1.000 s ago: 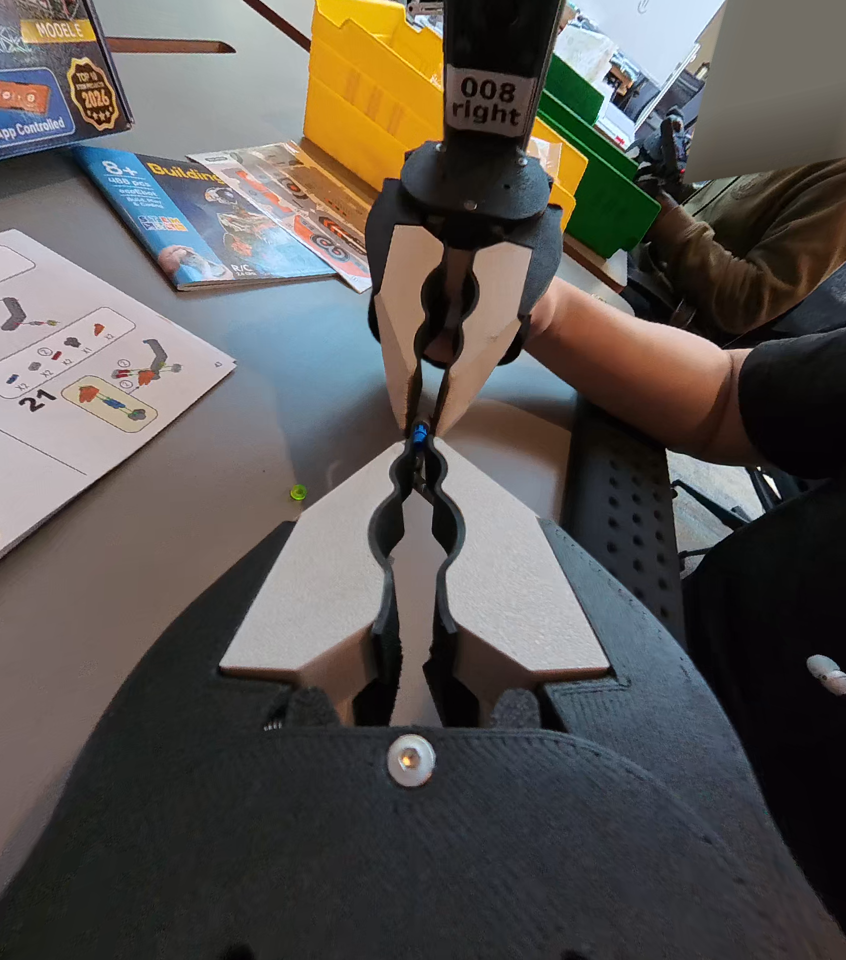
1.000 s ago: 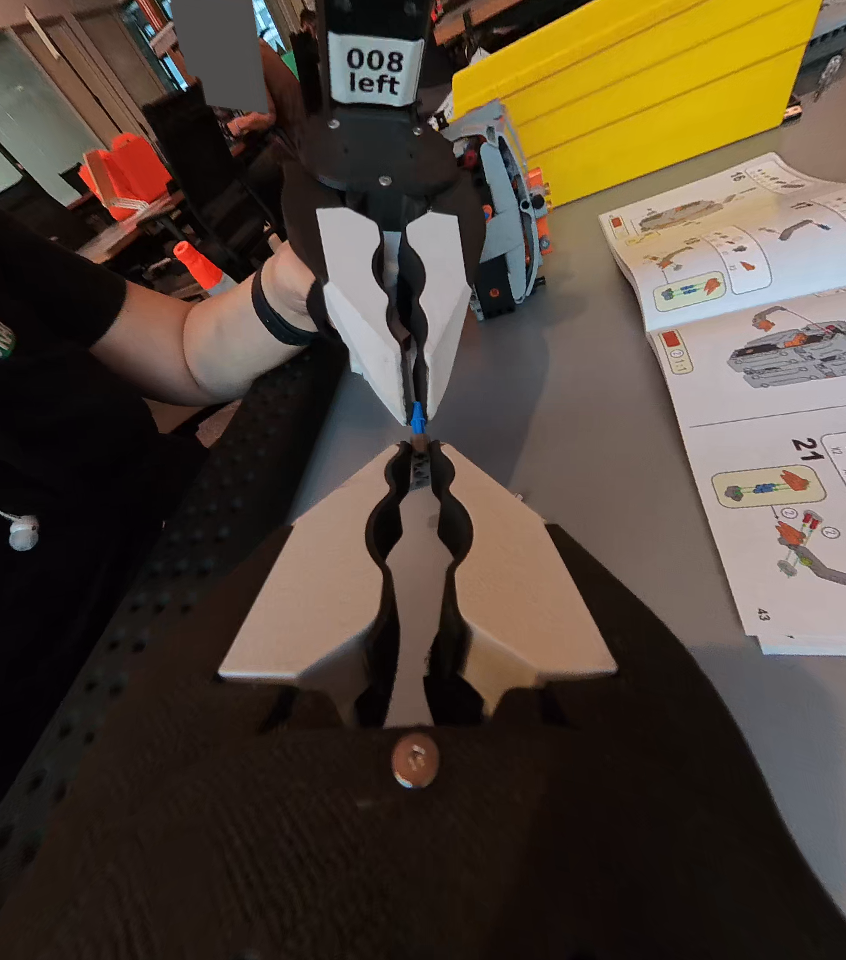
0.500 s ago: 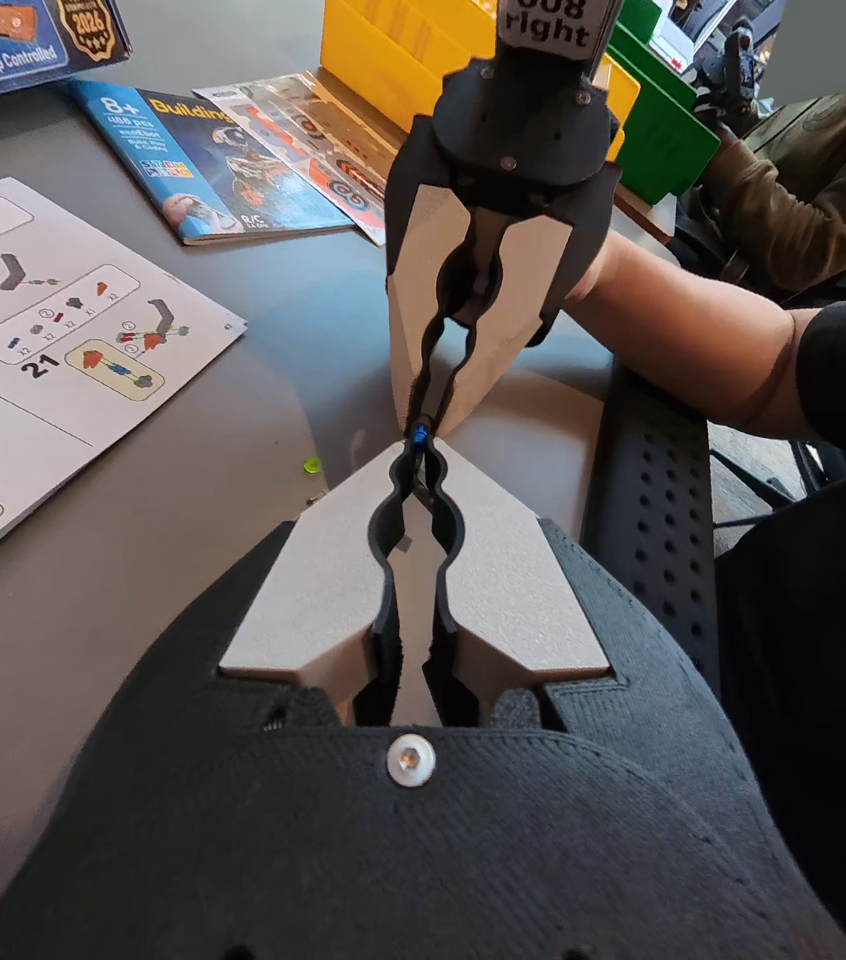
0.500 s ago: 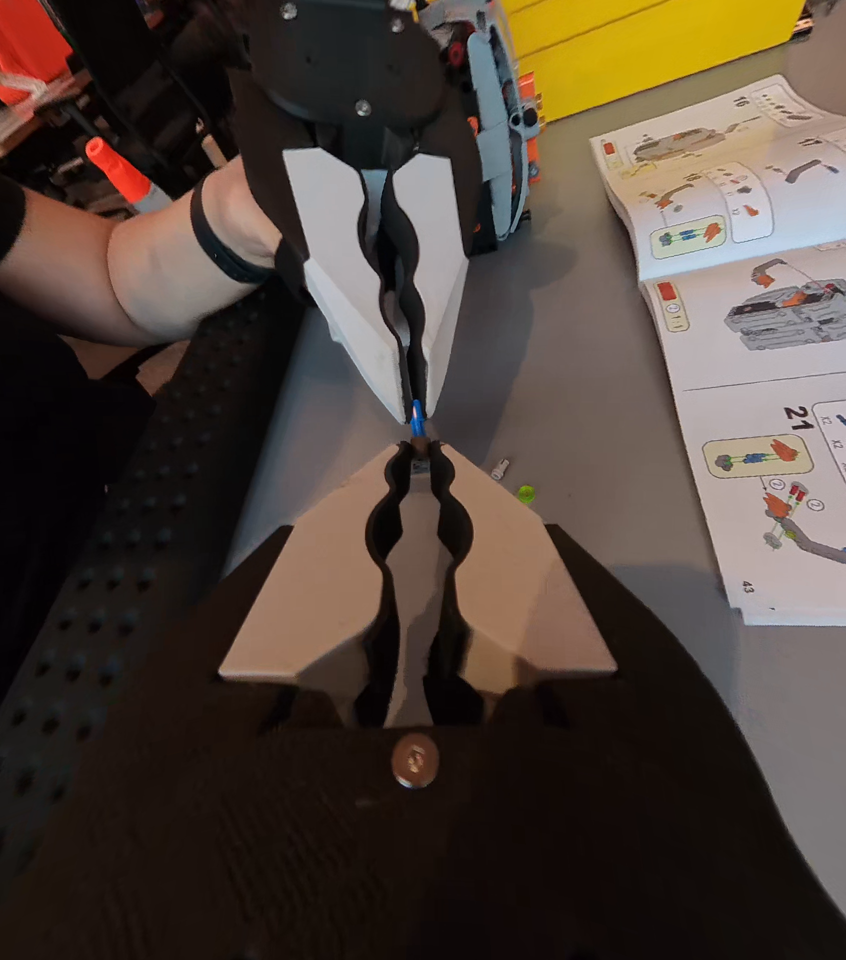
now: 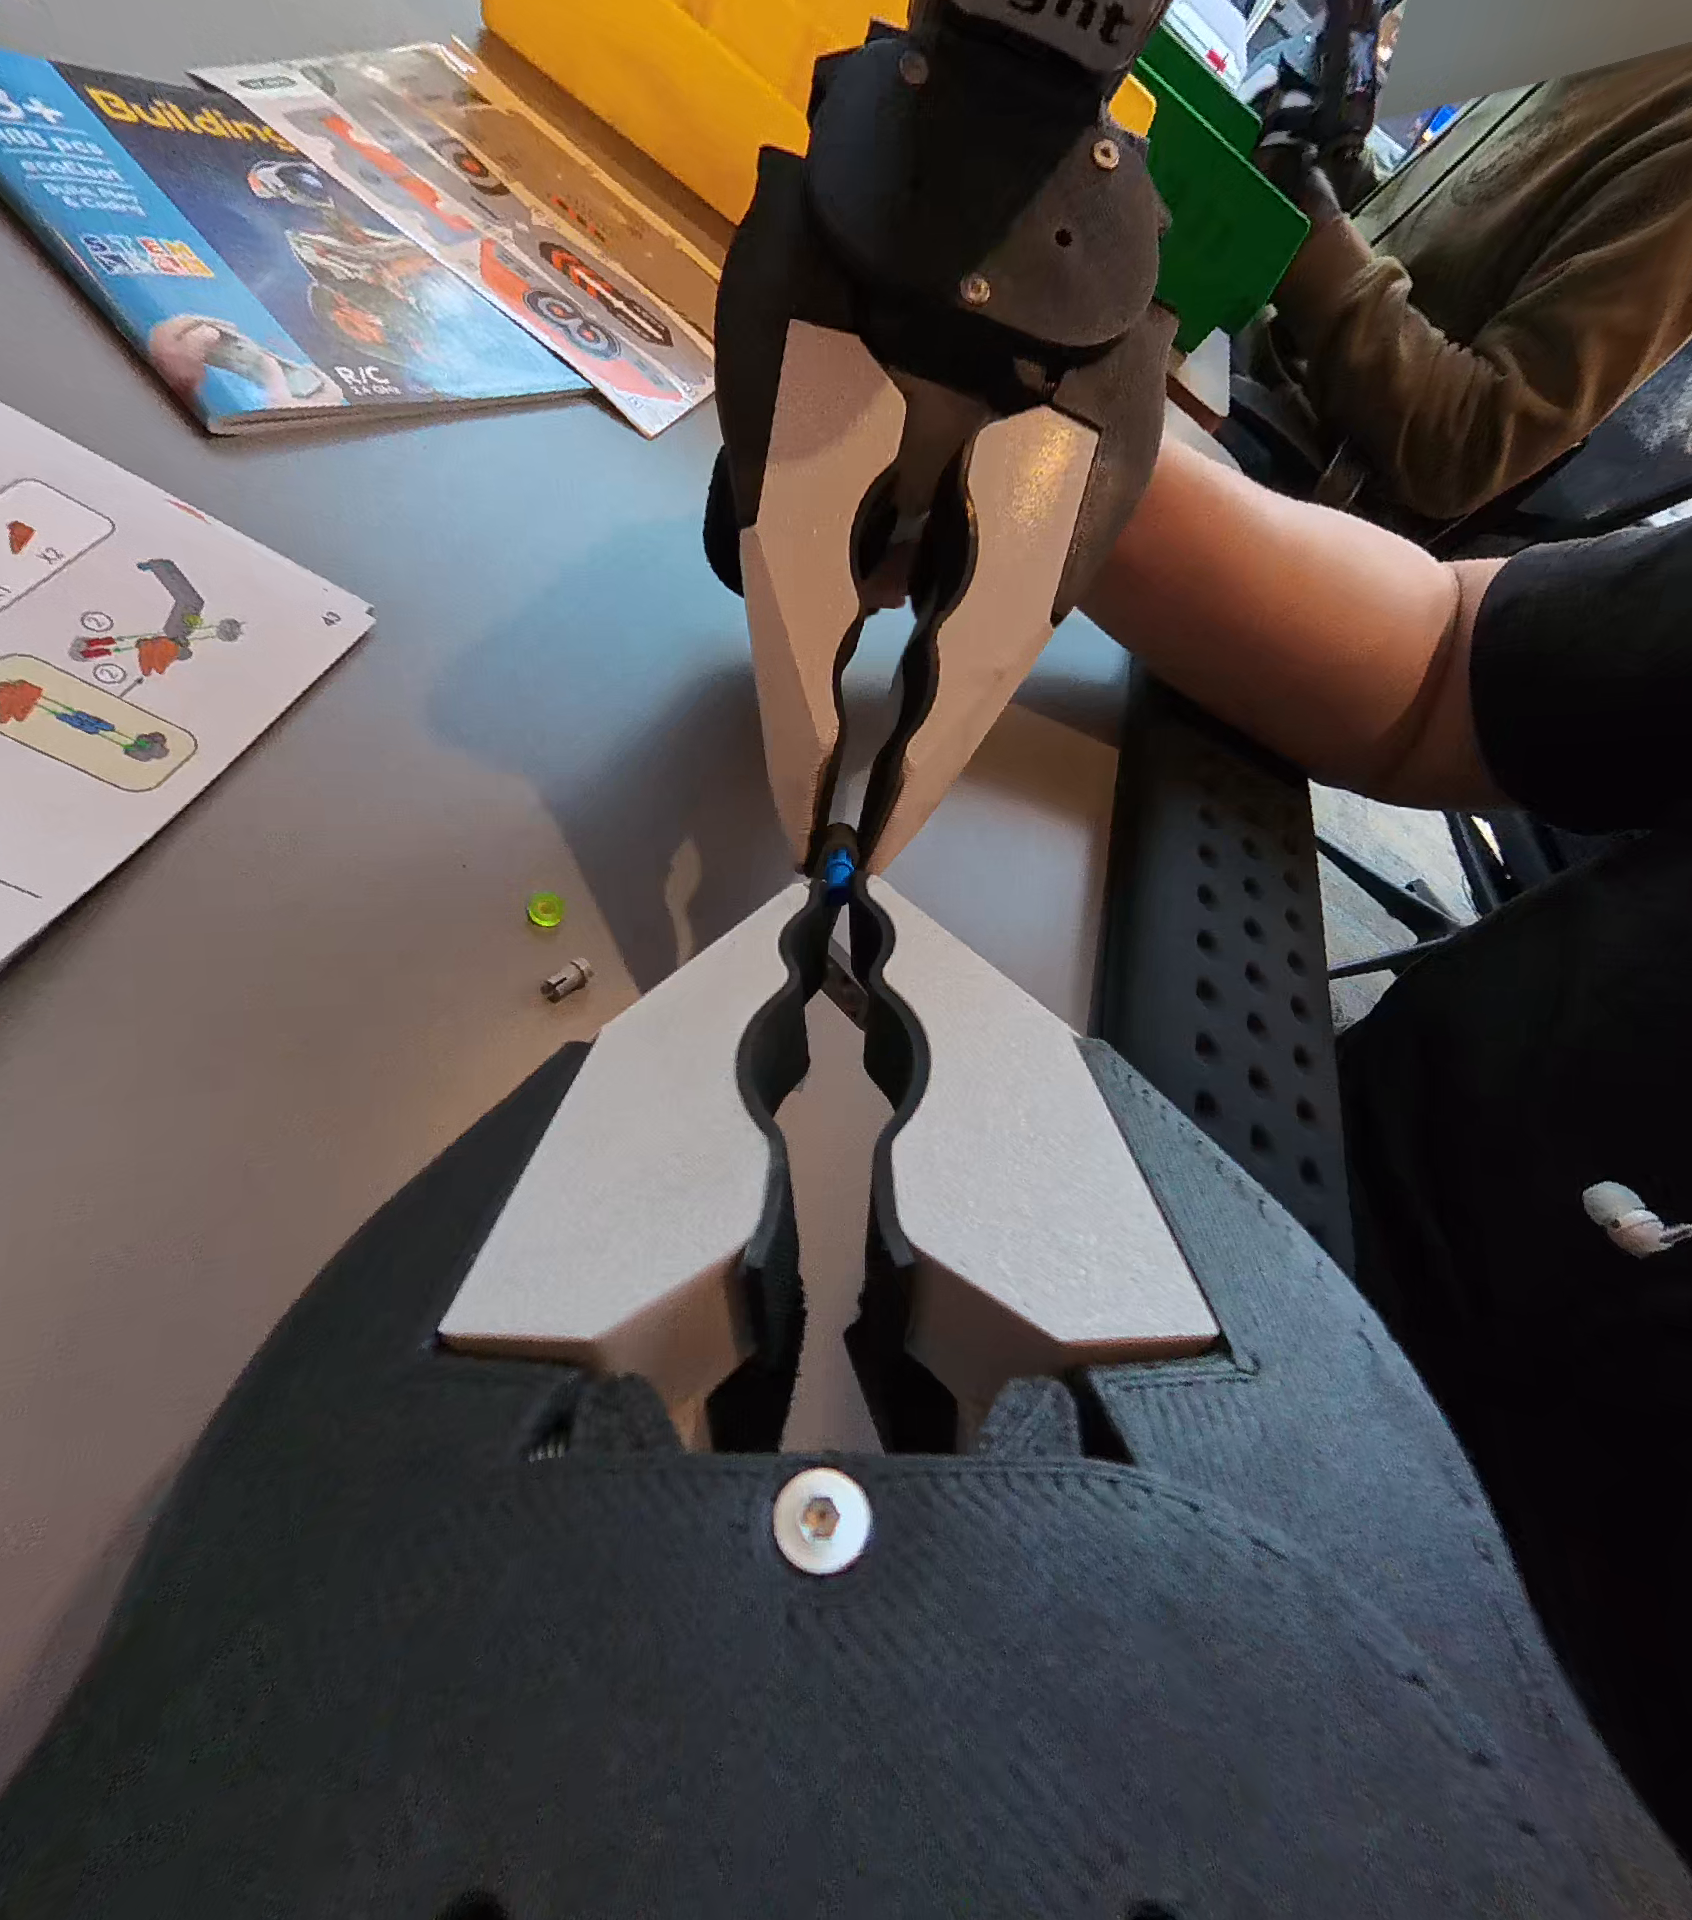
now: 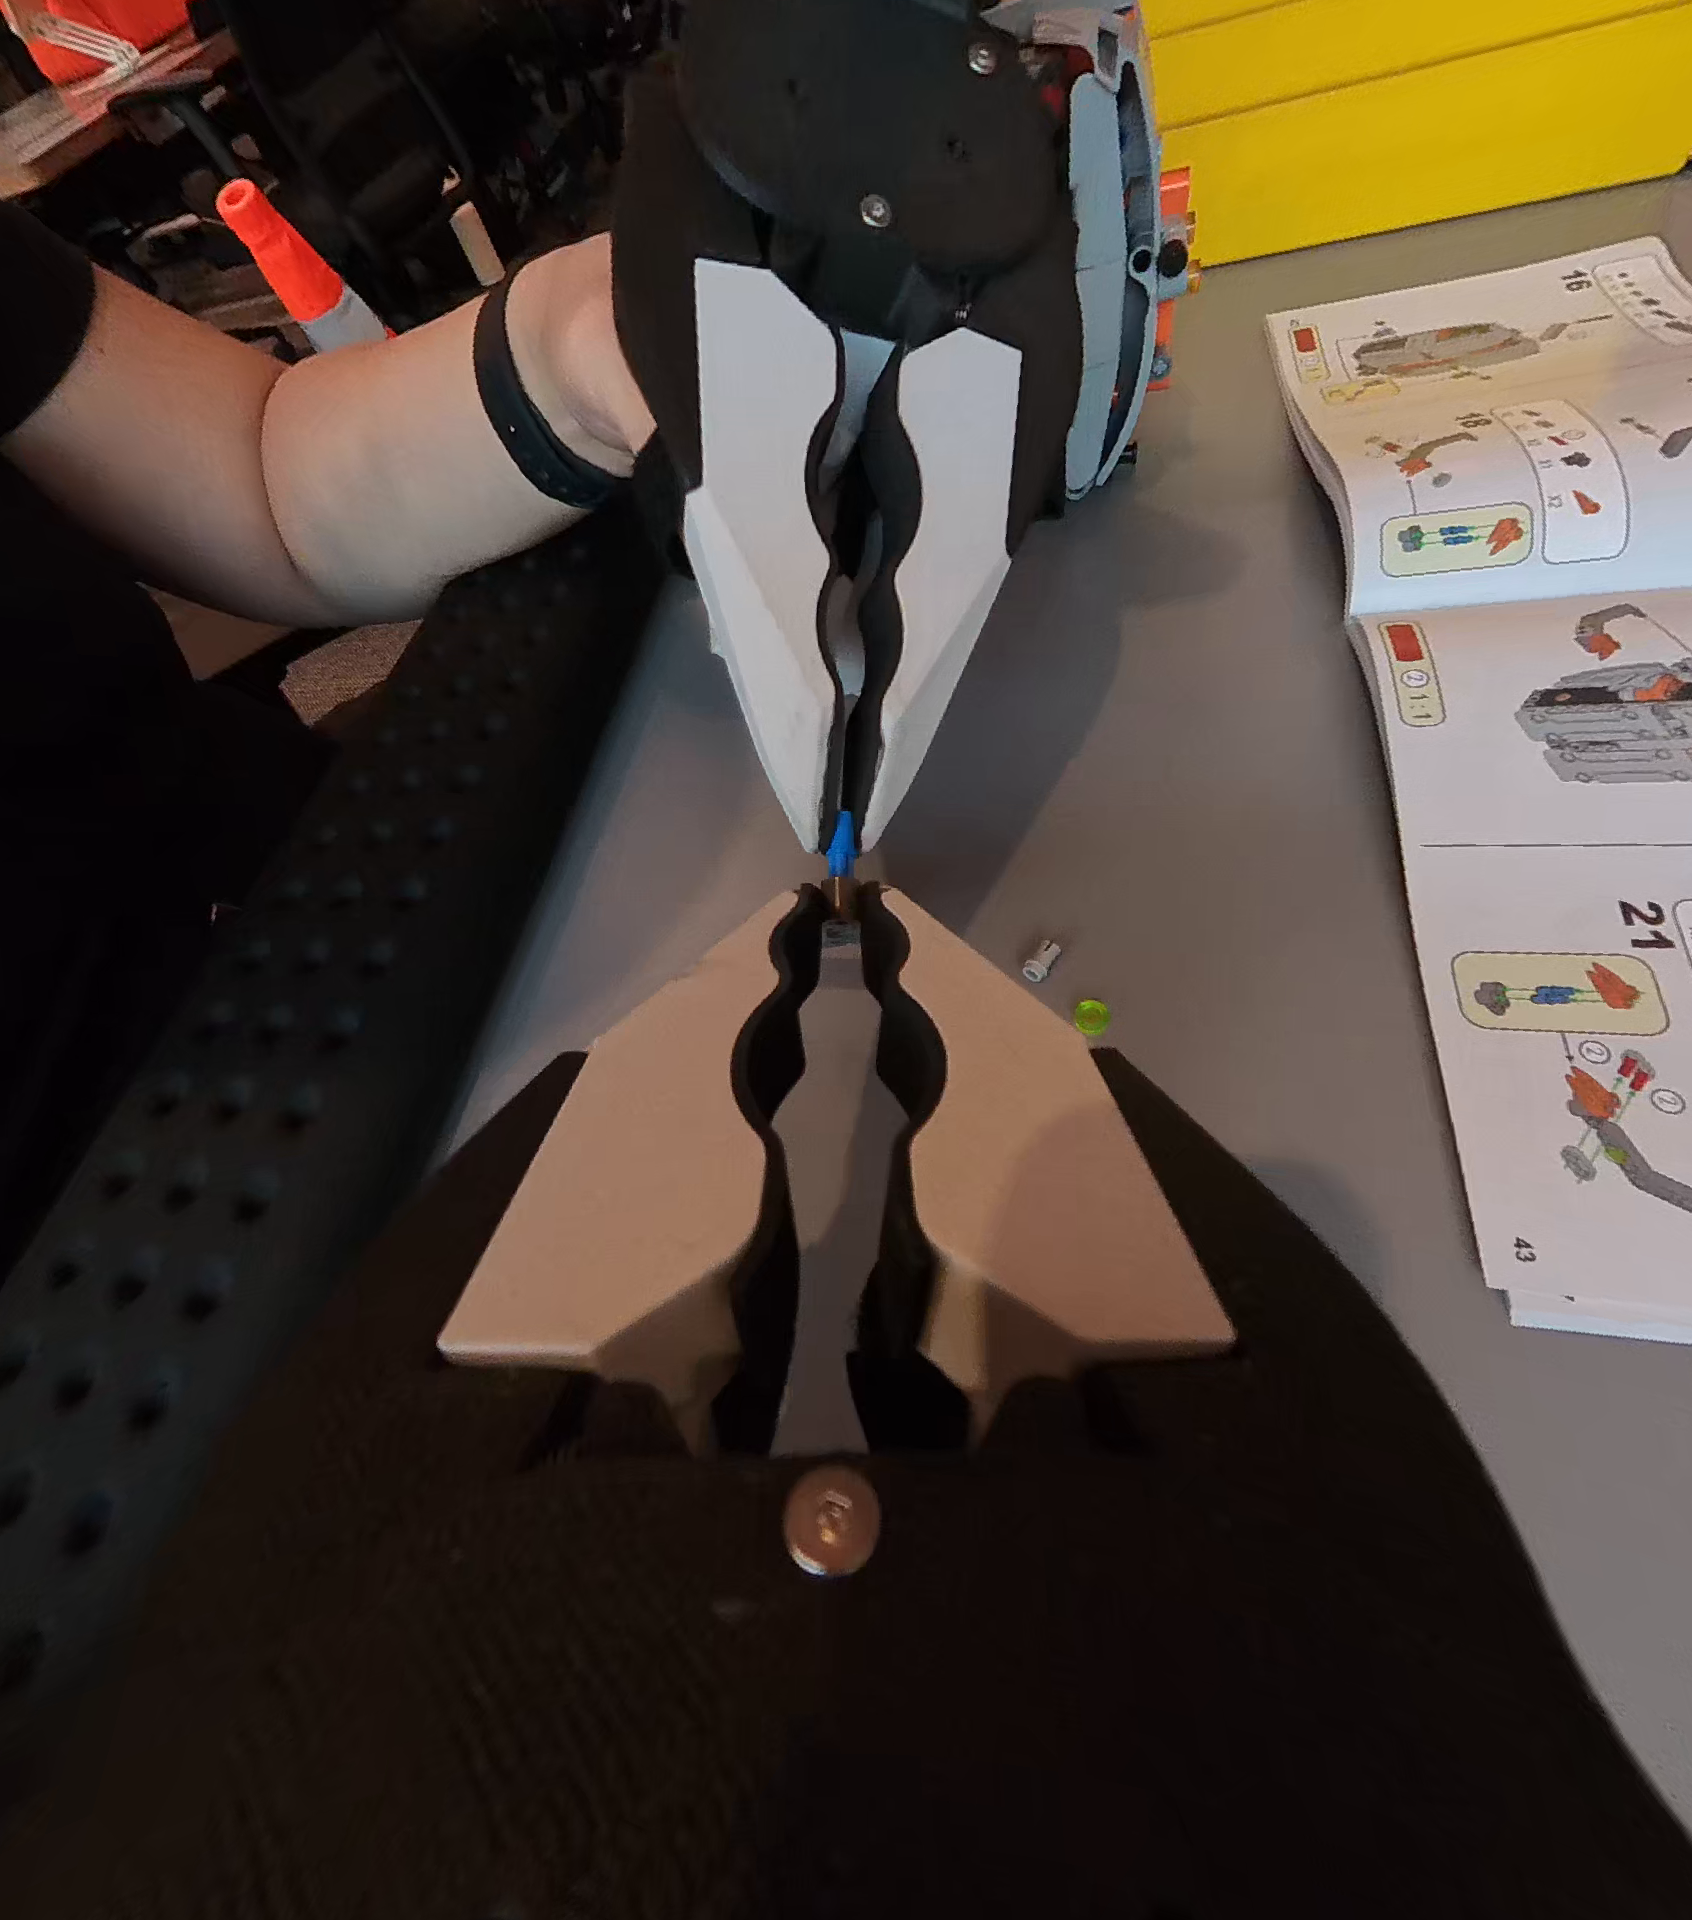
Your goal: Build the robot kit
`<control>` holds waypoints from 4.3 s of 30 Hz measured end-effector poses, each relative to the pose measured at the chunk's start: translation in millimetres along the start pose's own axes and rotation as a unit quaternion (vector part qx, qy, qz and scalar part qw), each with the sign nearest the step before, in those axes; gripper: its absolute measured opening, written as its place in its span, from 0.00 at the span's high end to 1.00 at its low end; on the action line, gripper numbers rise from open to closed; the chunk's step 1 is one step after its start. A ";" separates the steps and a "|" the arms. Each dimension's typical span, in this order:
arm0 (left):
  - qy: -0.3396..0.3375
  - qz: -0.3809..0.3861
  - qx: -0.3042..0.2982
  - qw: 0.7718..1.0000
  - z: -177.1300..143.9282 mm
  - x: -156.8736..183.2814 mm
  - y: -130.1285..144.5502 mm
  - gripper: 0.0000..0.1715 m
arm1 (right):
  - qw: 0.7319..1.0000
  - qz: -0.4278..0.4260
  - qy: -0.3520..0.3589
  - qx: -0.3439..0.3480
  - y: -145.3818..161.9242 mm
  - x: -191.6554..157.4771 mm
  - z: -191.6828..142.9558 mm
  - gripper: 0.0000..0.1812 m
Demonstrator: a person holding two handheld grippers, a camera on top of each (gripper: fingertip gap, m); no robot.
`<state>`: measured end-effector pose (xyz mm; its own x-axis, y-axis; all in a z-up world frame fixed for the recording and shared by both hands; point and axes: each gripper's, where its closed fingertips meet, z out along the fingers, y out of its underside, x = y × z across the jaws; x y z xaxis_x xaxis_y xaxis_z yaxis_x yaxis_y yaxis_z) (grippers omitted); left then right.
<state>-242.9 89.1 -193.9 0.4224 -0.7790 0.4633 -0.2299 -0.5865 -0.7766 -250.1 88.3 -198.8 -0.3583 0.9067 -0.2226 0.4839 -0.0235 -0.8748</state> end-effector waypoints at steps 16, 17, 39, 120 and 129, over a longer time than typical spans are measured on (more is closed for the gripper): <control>-0.018 0.007 -0.014 1.000 6.7 -6.1 5.4 0.99 | 0.999 0.006 0.023 -0.030 4.7 4.5 4.5 0.97; -0.017 0.008 -0.009 1.000 5.9 -5.4 3.6 0.99 | 0.999 0.004 0.024 -0.028 3.0 4.2 3.8 0.97; 0.012 -0.029 0.083 0.996 -9.0 -1.9 -24.6 0.99 | 0.998 0.033 0.020 0.044 -11.5 9.7 -12.9 0.88; -0.149 0.031 0.001 0.988 3.6 -36.0 -0.9 0.95 | 0.919 0.364 0.046 0.146 3.2 62.4 -19.0 0.95; -0.149 0.032 -0.005 0.988 5.4 -36.2 1.1 0.95 | 0.917 0.371 0.045 0.139 5.7 62.2 -18.2 0.96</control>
<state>-253.7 117.9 -213.9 0.6455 -0.7157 0.2666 -0.2722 -0.5418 -0.7952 -255.1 152.2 -209.7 0.0609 0.6292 -0.7748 0.3417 -0.7425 -0.5761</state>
